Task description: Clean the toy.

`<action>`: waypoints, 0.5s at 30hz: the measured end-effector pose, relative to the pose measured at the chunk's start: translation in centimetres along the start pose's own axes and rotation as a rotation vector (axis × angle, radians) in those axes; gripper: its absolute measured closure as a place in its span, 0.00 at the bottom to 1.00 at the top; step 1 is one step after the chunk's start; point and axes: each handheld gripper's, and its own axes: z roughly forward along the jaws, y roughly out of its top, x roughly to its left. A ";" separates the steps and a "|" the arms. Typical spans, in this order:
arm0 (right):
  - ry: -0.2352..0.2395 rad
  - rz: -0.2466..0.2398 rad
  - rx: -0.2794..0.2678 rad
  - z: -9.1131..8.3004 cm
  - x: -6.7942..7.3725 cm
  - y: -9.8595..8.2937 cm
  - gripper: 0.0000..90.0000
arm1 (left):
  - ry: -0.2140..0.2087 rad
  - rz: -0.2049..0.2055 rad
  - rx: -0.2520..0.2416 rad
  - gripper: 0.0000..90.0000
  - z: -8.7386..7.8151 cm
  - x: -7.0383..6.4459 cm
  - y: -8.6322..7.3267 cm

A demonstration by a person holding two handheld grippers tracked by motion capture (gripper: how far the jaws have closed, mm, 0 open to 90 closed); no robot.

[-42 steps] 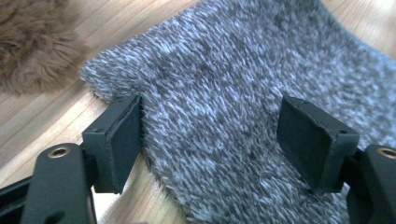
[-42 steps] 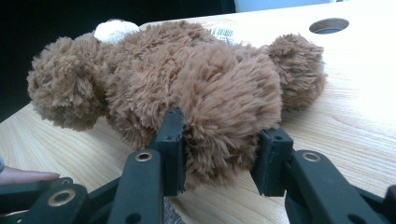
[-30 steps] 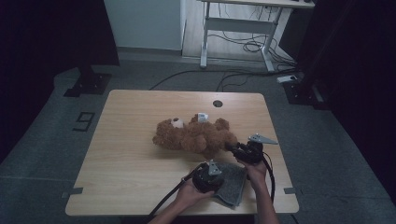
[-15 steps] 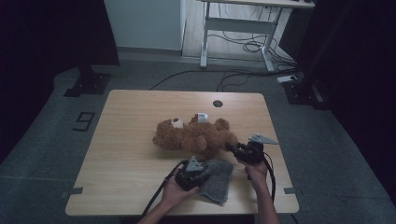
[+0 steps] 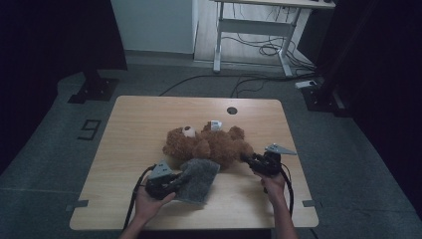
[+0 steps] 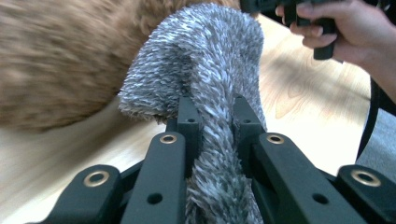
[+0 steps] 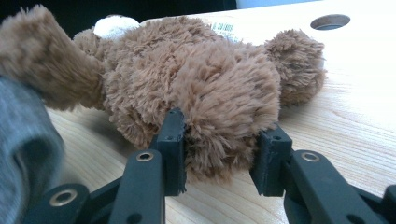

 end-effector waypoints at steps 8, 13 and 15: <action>0.000 0.000 0.002 0.1 -0.1 -0.1 0.69 | 0.069 -0.052 -0.070 0.86 -4.7 2.8 -0.5; 0.000 -0.001 0.004 0.1 -0.1 -0.1 0.69 | 0.103 -0.074 -0.090 0.86 -4.9 4.1 0.0; 0.000 0.000 0.004 0.1 -0.1 -0.1 0.69 | 0.109 -0.074 -0.096 0.86 -4.6 4.4 0.7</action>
